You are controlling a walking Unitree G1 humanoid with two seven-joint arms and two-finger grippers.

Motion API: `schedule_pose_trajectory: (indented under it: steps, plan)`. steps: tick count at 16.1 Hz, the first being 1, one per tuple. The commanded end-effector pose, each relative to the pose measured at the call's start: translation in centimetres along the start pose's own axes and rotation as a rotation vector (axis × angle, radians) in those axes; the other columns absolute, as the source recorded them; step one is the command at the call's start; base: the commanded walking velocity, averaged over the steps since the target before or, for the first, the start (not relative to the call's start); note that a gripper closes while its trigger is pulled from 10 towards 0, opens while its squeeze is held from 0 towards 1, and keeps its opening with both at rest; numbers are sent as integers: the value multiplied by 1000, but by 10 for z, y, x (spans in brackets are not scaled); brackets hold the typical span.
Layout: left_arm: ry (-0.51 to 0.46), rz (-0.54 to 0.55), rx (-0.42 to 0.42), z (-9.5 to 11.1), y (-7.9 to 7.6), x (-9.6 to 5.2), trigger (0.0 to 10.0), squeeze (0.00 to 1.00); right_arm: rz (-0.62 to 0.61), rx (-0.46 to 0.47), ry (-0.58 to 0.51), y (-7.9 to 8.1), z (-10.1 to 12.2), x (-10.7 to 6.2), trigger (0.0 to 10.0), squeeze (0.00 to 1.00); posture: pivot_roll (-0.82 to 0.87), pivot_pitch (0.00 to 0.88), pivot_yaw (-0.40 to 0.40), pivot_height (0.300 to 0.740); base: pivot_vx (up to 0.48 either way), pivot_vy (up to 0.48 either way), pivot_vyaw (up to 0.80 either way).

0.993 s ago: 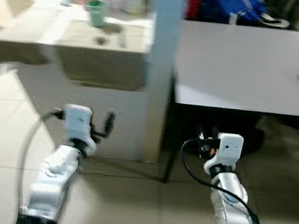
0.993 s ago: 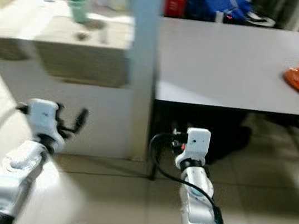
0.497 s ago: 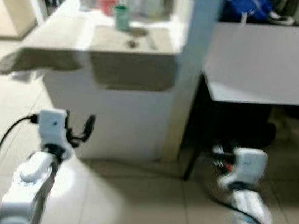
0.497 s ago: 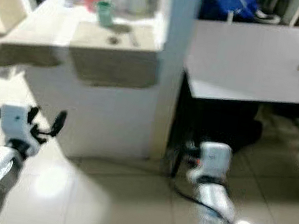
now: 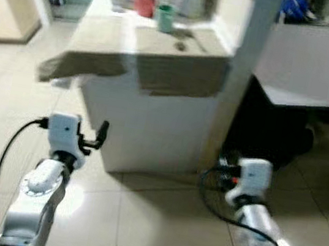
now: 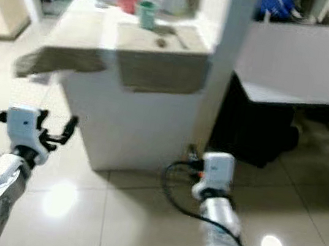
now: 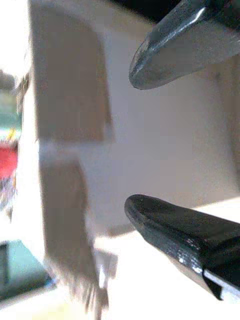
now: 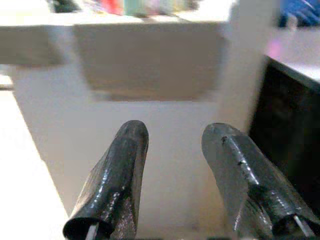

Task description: Setting the table

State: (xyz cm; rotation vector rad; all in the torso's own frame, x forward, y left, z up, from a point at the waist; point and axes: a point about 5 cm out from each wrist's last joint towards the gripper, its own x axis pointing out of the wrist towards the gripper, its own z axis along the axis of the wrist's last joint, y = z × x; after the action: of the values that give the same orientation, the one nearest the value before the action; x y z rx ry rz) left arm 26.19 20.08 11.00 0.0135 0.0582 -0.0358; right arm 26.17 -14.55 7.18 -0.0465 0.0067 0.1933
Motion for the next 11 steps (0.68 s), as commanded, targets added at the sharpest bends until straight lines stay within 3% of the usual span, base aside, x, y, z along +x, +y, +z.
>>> schedule_pose_trajectory:
  steps: [1,4,11]
  plan:
    - [-62,-5,15,11,-5,4,10000,0,-22,-48,-69,-7,14,4,10000,0,-152,0,83,740,0,247,0]
    - [-73,-36,-6,17,-16,13,10000,0,-58,-117,-162,-11,34,15,10000,0,-156,0,87,740,96,413,0]
    - [-87,-101,62,22,-26,21,10000,0,-45,-77,-146,1,28,21,10000,0,-149,0,98,740,470,0,0]
